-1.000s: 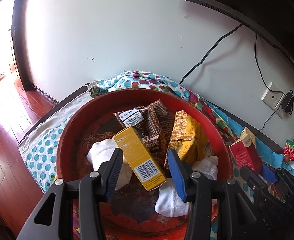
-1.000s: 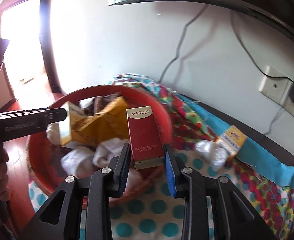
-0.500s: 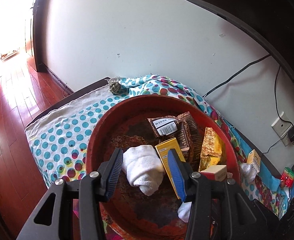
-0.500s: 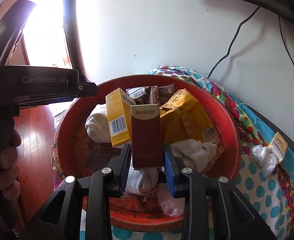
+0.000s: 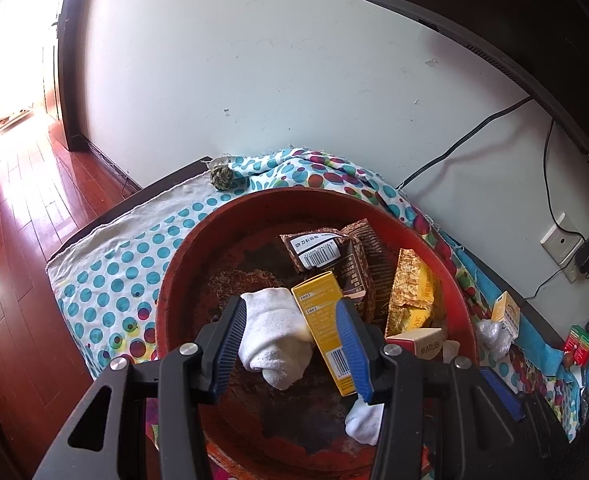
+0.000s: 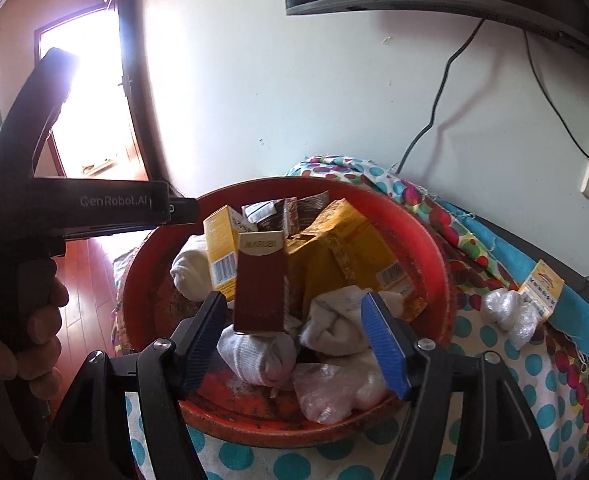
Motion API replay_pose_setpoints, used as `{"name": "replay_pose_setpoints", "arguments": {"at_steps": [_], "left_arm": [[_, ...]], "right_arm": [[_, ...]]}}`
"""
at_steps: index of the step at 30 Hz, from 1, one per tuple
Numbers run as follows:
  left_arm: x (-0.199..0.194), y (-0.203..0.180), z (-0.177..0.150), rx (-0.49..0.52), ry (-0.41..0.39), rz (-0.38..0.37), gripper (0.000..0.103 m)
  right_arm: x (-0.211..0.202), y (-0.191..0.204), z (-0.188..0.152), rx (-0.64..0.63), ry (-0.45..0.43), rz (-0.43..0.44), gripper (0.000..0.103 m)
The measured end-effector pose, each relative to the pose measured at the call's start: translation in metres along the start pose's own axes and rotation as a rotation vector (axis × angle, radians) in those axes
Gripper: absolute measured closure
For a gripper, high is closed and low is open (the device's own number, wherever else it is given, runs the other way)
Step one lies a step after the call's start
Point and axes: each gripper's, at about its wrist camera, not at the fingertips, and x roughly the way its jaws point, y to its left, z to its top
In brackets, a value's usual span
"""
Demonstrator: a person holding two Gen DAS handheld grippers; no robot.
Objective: Organize objects
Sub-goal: 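Grasp the clear plastic bag on the bed with the left gripper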
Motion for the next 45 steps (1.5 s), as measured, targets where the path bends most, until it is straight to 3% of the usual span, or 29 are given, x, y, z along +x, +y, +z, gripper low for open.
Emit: {"name": "replay_pose_setpoints", "arguments": {"at_steps": [3, 6, 12, 15, 19, 26, 32, 39, 45], "left_arm": [[-0.003, -0.012, -0.002, 0.025, -0.008, -0.018, 0.055], [-0.005, -0.037, -0.007, 0.089, -0.01, -0.052, 0.055], [-0.007, -0.118, -0.039, 0.332, 0.009, -0.127, 0.054], [-0.003, -0.154, -0.064, 0.442, 0.039, -0.181, 0.047], [0.007, -0.19, -0.097, 0.591, 0.079, -0.195, 0.046], [0.024, -0.236, -0.104, 0.663, 0.136, -0.295, 0.044], [0.05, -0.275, -0.097, 0.725, 0.206, -0.356, 0.042], [0.096, -0.3, -0.094, 0.75, 0.287, -0.291, 0.042], [0.124, -0.321, -0.103, 0.86, 0.293, -0.212, 0.042]], "right_arm": [[-0.023, -0.028, -0.008, 0.045, -0.04, -0.049, 0.031], [-0.046, -0.064, -0.024, 0.088, -0.07, -0.168, 0.026], [-0.082, -0.155, -0.058, 0.231, -0.055, -0.385, 0.026], [-0.101, -0.195, -0.072, 0.306, -0.056, -0.475, 0.024], [-0.113, -0.238, -0.093, 0.39, -0.038, -0.546, 0.024], [-0.114, -0.26, -0.109, 0.418, -0.015, -0.541, 0.023], [-0.107, -0.246, -0.104, 0.323, -0.005, -0.523, 0.02], [-0.105, -0.232, -0.099, 0.242, -0.01, -0.509, 0.018], [-0.105, -0.234, -0.1, 0.26, -0.007, -0.504, 0.017]]}}
